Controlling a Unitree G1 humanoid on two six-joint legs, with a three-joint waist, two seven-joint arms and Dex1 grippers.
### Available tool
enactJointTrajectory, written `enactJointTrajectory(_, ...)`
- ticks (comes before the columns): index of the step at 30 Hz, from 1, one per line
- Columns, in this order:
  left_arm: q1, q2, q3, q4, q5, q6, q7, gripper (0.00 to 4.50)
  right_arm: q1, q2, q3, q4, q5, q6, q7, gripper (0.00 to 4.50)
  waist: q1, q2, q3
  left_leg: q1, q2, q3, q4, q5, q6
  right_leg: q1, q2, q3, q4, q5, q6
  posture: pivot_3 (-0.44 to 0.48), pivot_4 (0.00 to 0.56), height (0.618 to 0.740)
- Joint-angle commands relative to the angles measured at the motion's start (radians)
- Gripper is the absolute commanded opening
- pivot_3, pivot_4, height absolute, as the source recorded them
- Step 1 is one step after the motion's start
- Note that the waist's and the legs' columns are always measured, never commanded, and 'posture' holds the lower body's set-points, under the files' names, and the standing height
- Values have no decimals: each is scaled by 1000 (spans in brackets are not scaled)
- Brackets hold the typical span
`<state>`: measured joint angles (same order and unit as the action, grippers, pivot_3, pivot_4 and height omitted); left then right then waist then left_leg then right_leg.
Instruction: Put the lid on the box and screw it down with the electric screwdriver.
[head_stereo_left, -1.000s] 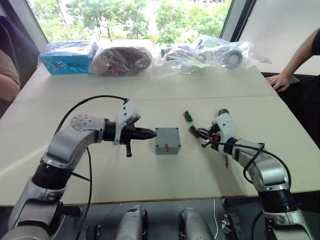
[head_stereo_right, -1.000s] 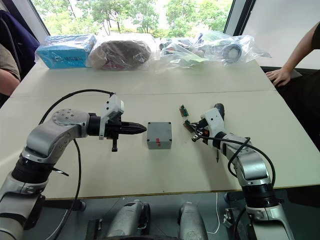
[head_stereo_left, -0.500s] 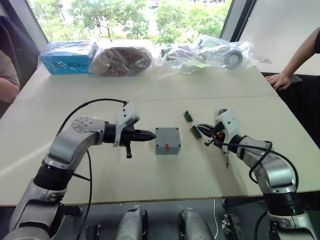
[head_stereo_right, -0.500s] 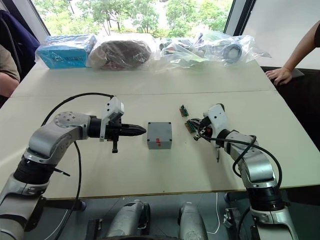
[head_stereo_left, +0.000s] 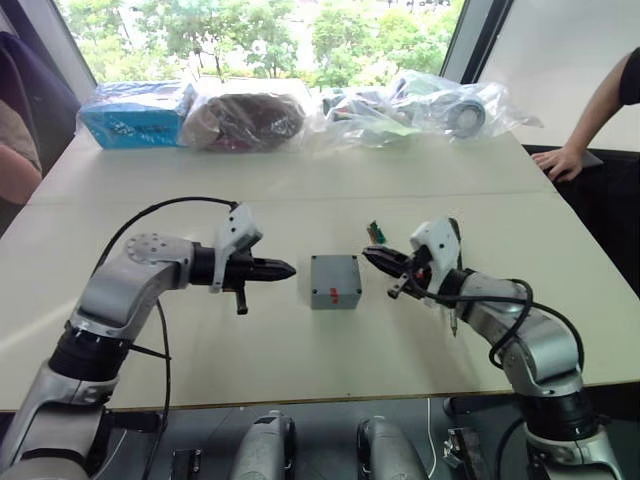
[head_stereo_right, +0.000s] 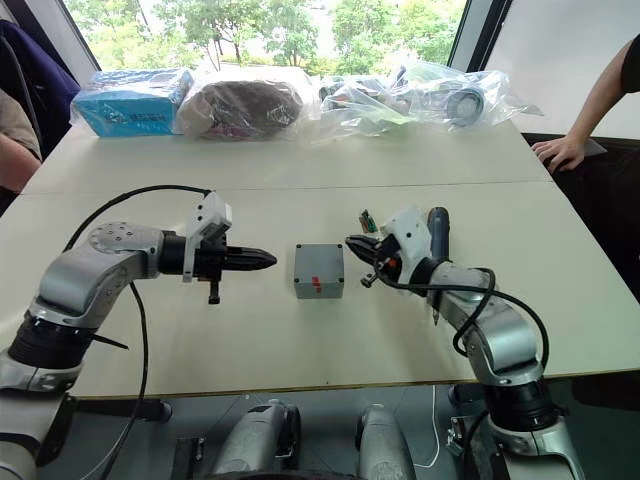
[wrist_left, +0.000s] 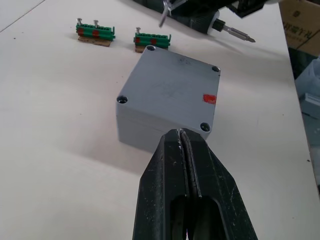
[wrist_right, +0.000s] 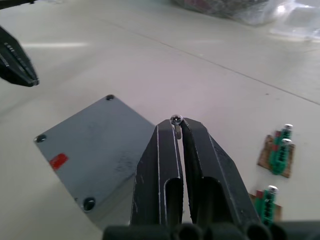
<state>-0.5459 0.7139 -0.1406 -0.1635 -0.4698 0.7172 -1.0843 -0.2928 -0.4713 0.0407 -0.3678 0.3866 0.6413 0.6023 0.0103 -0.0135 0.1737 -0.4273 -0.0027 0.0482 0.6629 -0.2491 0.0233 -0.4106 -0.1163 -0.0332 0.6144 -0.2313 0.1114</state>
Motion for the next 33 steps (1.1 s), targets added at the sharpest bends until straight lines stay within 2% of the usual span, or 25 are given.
enactJointTrajectory(1, -1, -4, 24, -43, -17, 4, 12, 0, -39, 13, 8, -3, -5, -25, -3, 26, -1, 0, 0, 0, 0, 0, 0, 0, 0, 0, 0, 0, 0, 0, 0, 0, 150, 740)
enactJointTrajectory(33, -5, -33, 22, -54, -18, 11, 41, 0, -47, 25, 55, 107, -64, -59, 18, 26, -1, 0, 0, 0, 0, 0, 0, 0, 0, 0, 0, 0, 0, 0, 0, 0, 150, 740)
